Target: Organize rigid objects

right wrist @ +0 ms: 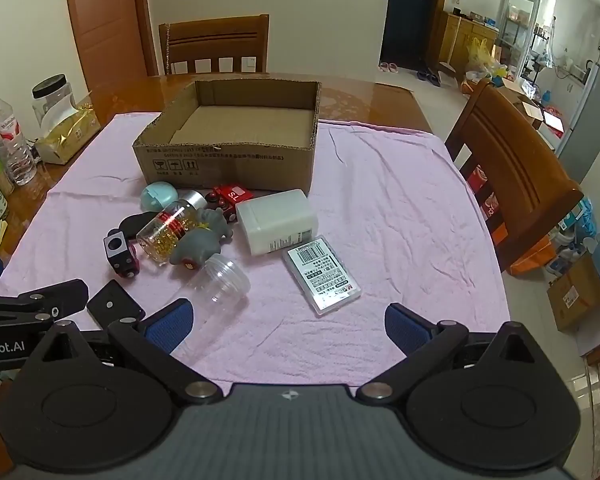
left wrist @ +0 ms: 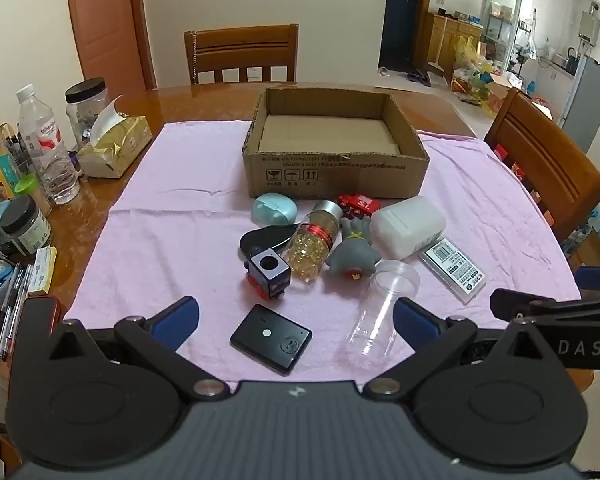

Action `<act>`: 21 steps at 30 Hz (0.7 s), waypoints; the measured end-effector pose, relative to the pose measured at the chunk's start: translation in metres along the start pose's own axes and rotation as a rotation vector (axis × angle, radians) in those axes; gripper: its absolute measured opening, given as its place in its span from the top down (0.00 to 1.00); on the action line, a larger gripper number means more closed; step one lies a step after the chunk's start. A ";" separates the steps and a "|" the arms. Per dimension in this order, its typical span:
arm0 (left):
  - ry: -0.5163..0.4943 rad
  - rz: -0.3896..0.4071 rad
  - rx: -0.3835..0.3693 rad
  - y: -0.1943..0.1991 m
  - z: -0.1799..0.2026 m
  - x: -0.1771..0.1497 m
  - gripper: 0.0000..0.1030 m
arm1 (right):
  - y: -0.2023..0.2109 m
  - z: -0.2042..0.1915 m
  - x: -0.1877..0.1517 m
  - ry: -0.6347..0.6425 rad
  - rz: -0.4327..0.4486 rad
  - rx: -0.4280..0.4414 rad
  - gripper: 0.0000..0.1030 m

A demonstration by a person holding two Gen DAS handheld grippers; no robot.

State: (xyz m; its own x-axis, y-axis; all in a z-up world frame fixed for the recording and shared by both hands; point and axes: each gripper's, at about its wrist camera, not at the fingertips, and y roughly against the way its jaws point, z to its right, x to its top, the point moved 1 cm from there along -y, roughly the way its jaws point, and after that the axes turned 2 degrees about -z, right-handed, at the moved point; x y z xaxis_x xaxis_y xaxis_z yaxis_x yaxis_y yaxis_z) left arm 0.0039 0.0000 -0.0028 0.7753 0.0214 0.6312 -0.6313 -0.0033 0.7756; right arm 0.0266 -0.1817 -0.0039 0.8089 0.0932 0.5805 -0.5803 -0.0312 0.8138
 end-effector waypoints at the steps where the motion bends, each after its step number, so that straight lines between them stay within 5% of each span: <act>1: 0.001 0.000 0.000 0.000 0.000 0.000 0.01 | 0.000 0.000 0.000 0.002 0.000 0.000 0.00; 21: 0.003 0.003 0.002 0.000 0.001 0.002 0.01 | 0.001 0.001 0.003 0.010 0.007 0.001 0.00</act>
State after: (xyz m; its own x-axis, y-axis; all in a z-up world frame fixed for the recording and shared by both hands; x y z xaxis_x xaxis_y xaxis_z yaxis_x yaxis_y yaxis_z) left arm 0.0052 -0.0010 -0.0019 0.7735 0.0247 0.6333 -0.6334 -0.0055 0.7738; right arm 0.0286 -0.1827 -0.0010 0.8039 0.1034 0.5857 -0.5857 -0.0331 0.8098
